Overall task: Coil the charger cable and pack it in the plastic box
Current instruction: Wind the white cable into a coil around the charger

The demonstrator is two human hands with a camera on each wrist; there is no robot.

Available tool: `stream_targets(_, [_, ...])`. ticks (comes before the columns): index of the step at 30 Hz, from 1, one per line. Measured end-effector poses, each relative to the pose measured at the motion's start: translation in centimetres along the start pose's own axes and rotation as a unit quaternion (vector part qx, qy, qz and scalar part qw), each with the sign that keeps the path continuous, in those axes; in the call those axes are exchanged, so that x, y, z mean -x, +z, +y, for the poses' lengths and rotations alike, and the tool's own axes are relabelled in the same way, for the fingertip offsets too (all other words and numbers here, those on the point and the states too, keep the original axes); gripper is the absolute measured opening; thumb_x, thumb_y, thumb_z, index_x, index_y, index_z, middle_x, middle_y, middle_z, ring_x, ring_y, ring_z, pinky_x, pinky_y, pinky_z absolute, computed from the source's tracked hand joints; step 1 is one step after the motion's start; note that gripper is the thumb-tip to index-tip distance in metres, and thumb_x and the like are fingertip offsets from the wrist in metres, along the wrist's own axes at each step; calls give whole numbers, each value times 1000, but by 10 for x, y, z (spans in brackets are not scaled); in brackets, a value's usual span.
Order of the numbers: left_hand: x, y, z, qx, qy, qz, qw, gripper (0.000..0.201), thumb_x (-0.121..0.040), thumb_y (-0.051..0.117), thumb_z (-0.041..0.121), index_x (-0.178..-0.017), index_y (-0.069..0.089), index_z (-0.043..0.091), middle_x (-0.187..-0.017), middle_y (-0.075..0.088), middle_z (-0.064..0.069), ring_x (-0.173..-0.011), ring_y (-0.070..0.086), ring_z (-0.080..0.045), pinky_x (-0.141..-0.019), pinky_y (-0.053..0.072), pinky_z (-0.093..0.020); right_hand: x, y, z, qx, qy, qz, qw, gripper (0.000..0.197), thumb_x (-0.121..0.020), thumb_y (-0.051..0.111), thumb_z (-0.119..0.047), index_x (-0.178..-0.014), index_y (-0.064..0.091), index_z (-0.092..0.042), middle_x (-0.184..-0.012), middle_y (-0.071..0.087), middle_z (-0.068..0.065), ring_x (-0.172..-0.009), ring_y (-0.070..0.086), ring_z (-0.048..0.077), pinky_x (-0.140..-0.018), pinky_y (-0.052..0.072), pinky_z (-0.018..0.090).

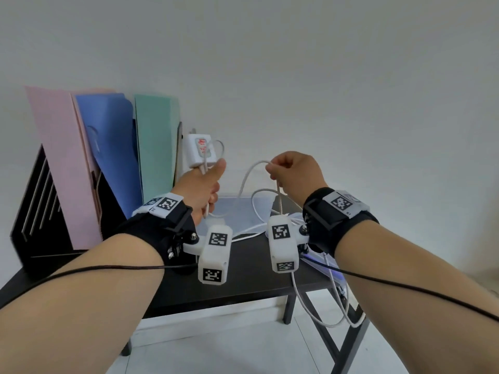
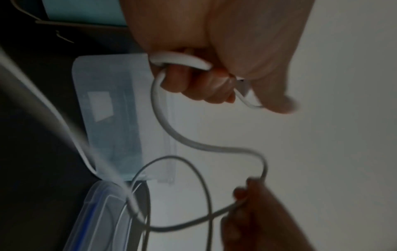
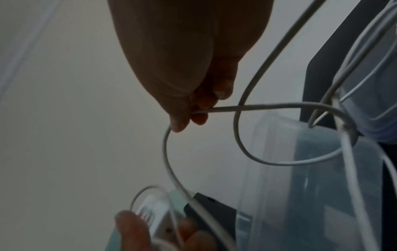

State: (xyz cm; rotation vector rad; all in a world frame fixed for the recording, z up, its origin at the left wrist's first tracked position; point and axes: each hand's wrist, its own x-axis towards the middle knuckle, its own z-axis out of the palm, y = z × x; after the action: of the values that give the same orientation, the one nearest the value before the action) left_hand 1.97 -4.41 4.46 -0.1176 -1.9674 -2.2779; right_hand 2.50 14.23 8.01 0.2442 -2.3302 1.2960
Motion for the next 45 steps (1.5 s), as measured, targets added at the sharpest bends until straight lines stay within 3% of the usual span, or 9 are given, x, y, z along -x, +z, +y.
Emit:
stream_targets(5, [7,12,-5,-69,33,-82,994,71,-36,77,72,-73,49,18,-45,38,8,-42,32,-13,-45,28,-24,-3,9,-19,-62,5,0,998,11,-85,63,-19,-73,62,-16,-64,63,-3,-51,51,10,-55,46,26])
stream_targets(12, [6,25,-10,-90,33,-84,992,50,-54,84,42,-83,57,12,-58,49,-4,-43,38,-16,-42,35,-22,4,17,-33,-228,62,-53,970,10,-90,58,-12,-83,61,-6,-58,53,3,-46,45,12,-47,44,22])
stream_targets(15, [4,26,-13,-87,22,-87,992,57,-48,85,43,-90,66,10,-78,58,-15,-68,50,-25,-63,44,-33,6,21,-37,-242,64,-50,967,9,-90,57,-13,-83,60,-8,-56,51,3,-46,44,13,-46,44,22])
stream_targets(19, [7,25,-11,-97,23,-36,994,29,-80,67,36,-75,59,8,-52,43,-2,-48,37,-17,-48,31,-26,9,24,-40,-254,34,-54,965,8,-90,58,-11,-83,60,-8,-60,53,3,-49,47,13,-46,46,21])
stream_targets(27, [0,14,-8,26,47,-24,998,36,-90,57,31,-59,56,14,-63,53,-6,-54,43,-20,-51,35,-30,10,26,-15,-66,67,-96,991,25,-85,60,-12,-109,55,-11,-80,58,-1,-60,57,13,-52,46,24])
stream_targets(32, [3,14,0,102,57,-40,992,34,-95,50,23,-63,51,12,-45,51,5,-54,58,-16,-71,48,-35,15,37,0,35,95,-135,986,35,-85,55,-6,-120,51,-9,-81,55,-2,-72,64,22,-60,53,30])
stream_targets(40, [10,9,11,191,56,-64,978,39,-97,46,26,-59,47,15,-46,45,1,-42,45,-14,-47,47,-24,11,45,18,172,141,-161,962,51,-86,45,-2,-137,39,-9,-117,63,17,-103,64,32,-87,56,41])
stream_targets(42, [10,7,14,205,60,-76,974,39,-97,43,30,-61,42,14,-46,44,3,-41,44,-13,-47,44,-22,11,44,23,192,171,-197,946,44,-87,48,-4,-131,44,-4,-114,63,16,-98,66,30,-79,58,37])
stream_targets(45, [10,3,19,219,61,-89,970,39,-97,42,32,-62,40,14,-46,43,3,-41,43,-12,-46,42,-21,16,42,24,214,211,-243,922,7,-86,54,-11,-93,57,-11,-82,57,5,-64,56,14,-40,47,18])
